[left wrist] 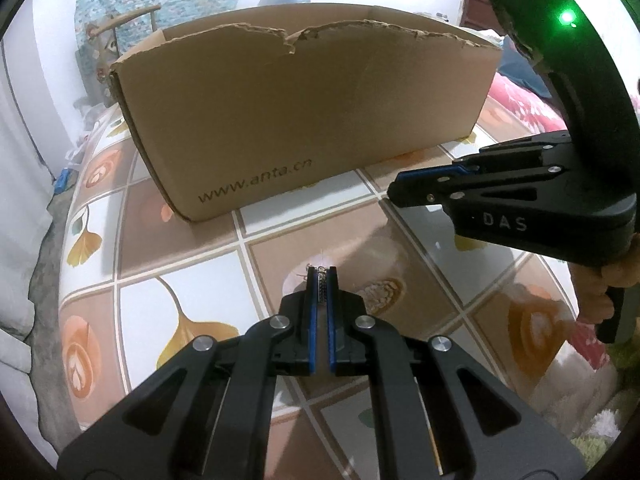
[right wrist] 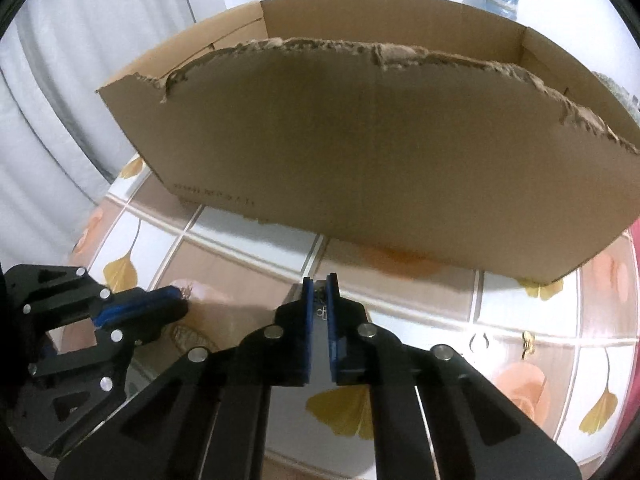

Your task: Organize jewelry

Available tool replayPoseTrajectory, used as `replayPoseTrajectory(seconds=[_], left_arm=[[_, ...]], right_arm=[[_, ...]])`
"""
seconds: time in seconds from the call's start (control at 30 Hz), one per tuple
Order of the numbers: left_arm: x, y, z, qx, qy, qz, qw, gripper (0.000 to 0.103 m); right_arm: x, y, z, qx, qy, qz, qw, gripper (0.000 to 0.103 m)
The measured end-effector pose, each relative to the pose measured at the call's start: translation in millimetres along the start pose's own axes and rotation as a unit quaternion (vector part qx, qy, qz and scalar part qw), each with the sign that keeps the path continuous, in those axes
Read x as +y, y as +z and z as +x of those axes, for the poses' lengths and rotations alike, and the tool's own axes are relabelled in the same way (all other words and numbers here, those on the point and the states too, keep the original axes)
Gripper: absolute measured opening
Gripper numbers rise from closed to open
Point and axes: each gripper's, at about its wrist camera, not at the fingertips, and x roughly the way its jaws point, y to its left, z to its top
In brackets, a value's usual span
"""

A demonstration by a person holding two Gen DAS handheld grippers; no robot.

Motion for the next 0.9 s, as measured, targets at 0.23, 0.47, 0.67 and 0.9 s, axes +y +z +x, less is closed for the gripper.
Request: replayPoseTrajectory(seconds=[0.23,0.47,0.67,0.9], left_arm=[[-8,-13,-13,0.01,-0.02,0.004,0.9997,0.004],[-16,-22,-24,0.015,-0.021,0.009,0.9996,0.004],[-18,-22,-32,0.012,-0.01,0.013,0.9998,0.014],[-17,-21,-27,0.025,-0.002,0.011,0.9996,0.015]], right_arm=[[-2,-22,-16,0.018,0.011,0.016,1.0,0.006],[-13,-47,-35,0.019,0.032,0.041,0.998,0.006],[-27,-54,-56,0.002,0.044,0.058,0.997,0.014],[-21,-59,-49,0.011,0.034,0.046,0.998,0.034]])
